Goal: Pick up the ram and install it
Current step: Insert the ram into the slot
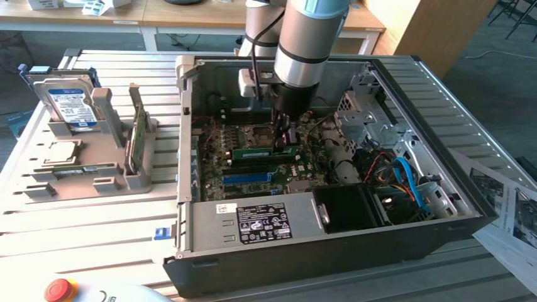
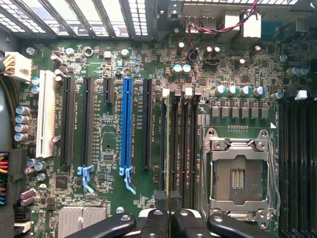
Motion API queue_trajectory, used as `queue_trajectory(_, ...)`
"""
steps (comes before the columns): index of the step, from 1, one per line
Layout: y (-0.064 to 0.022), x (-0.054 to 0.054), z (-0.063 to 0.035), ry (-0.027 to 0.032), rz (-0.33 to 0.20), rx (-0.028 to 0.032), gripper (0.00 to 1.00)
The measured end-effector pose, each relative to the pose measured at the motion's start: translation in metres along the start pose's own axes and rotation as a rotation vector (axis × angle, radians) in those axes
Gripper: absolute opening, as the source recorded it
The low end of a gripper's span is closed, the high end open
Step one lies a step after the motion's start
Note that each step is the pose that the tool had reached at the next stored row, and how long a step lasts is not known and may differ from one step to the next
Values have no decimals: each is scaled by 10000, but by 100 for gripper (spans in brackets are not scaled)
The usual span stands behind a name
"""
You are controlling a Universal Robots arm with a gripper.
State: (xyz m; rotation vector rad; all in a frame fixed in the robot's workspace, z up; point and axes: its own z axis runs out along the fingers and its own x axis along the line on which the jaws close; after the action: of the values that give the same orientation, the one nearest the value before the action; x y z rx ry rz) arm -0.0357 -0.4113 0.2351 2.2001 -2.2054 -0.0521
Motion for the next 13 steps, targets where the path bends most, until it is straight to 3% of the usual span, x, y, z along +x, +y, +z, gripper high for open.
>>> queue_trajectory(13, 0, 1, 3, -4, 119, 0, 12)
